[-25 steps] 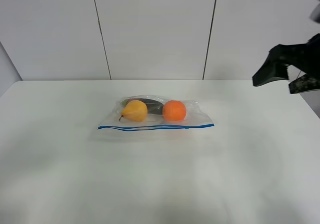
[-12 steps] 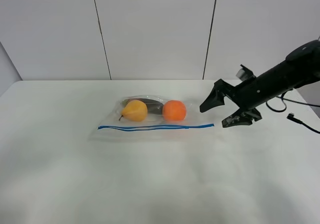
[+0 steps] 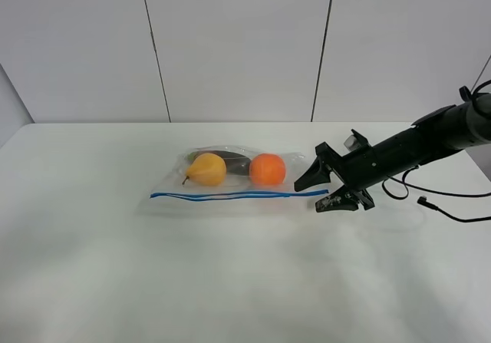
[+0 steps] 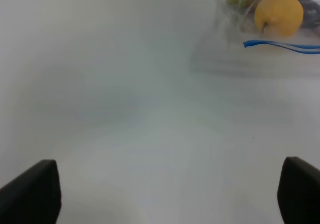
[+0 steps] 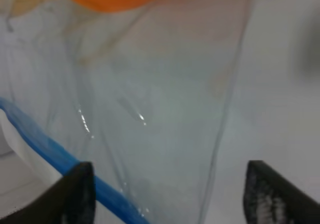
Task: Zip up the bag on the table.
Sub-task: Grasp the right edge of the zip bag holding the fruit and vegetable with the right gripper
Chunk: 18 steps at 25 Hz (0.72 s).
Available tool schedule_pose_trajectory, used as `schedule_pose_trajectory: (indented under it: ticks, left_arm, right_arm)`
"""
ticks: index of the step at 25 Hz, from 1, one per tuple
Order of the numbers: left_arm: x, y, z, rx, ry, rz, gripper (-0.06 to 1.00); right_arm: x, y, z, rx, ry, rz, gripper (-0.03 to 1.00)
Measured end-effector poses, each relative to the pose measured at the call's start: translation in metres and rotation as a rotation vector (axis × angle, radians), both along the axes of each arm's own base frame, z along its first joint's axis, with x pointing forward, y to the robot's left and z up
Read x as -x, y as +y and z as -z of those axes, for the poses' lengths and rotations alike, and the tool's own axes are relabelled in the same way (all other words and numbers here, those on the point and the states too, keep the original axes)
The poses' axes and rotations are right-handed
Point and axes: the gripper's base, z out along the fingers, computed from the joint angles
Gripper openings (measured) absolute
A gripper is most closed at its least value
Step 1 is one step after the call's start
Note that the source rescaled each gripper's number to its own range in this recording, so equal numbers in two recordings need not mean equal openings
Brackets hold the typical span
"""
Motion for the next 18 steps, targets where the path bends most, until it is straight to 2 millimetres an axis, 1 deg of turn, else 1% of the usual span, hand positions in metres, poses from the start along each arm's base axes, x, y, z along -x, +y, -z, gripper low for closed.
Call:
schedule_pose_trajectory:
  ticks: [5,7,9,18]
  left_arm:
    - [0.0,0.0,0.0,0.0,0.0,0.0,1.0]
    - [0.0,0.0,0.0,0.0,0.0,0.0,1.0]
    - [0.0,0.0,0.0,0.0,0.0,0.0,1.0]
    - [0.0,0.0,0.0,0.0,0.0,0.0,1.0]
  right_arm:
    - [-0.0008,0.0006,-0.0008,-0.011,-0.001,0.01,0.44]
    - [-0.0011,0.0008,-0.001,-0.015,-0.001,0.015,0.36]
    - [-0.0014,0.001,-0.0013,-0.019,-0.001,0.019,0.32]
    - [-0.0018,0.0013,-0.0018,-0.026,-0.001,0.025,0.24]
